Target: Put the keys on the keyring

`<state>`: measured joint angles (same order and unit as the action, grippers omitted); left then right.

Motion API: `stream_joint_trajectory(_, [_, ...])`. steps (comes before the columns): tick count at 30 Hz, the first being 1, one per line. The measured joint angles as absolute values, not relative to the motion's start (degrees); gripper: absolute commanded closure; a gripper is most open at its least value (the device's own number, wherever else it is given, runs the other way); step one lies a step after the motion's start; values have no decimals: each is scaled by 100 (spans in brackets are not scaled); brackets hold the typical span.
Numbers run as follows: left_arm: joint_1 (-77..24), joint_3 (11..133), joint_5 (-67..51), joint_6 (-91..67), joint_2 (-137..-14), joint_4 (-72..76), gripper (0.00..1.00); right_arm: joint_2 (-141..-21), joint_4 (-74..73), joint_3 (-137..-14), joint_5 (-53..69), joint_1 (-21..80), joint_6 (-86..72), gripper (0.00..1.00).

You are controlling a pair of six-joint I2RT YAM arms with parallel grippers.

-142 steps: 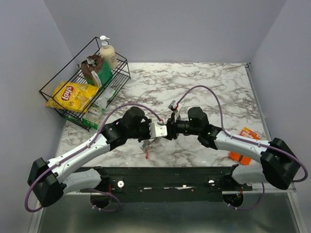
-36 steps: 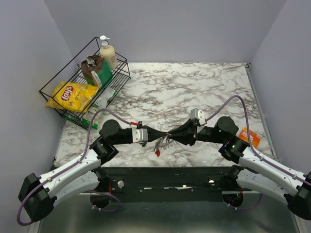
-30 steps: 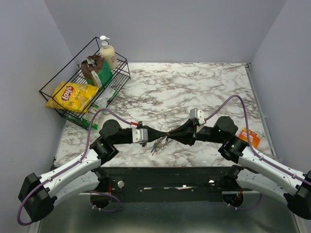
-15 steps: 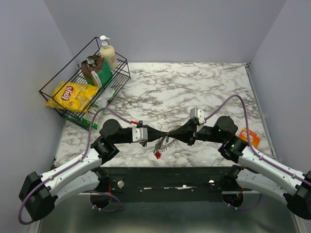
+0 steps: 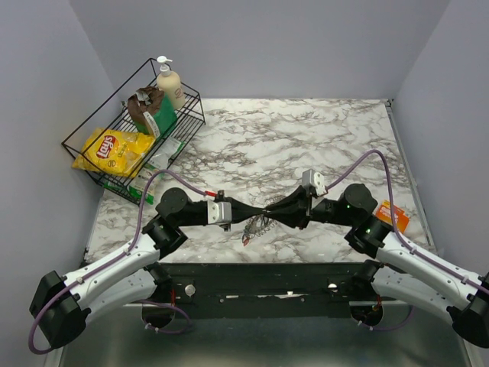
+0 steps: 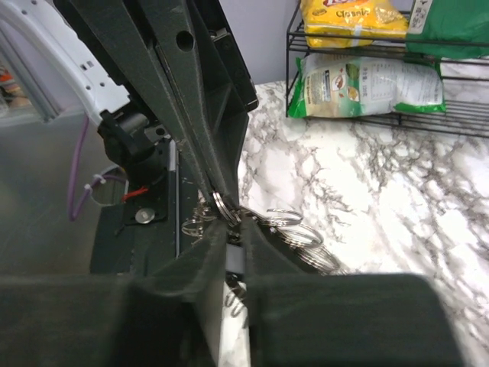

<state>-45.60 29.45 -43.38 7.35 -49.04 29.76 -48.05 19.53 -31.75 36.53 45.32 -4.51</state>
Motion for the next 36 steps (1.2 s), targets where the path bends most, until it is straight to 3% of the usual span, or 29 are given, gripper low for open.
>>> stream_joint_trajectory(10, [-4587,2895,-4338,792,-4875,2700,100,-4600,2211,-3175,3647,4543,-497,69])
stream_joint_trajectory(17, [-4587,2886,-4333,836,-4847,2685,100,-4705,2150,-3175,3701,4543,-486,56])
stream_joint_trajectory(30, [-4587,2880,-4335,878,-4709,2633,100,-4593,1957,-3175,3813,4543,-338,58])
stream_joint_trajectory(36, [-4587,2880,-4335,873,-4709,2633,100,-4700,1940,-3175,3900,4543,-331,65])
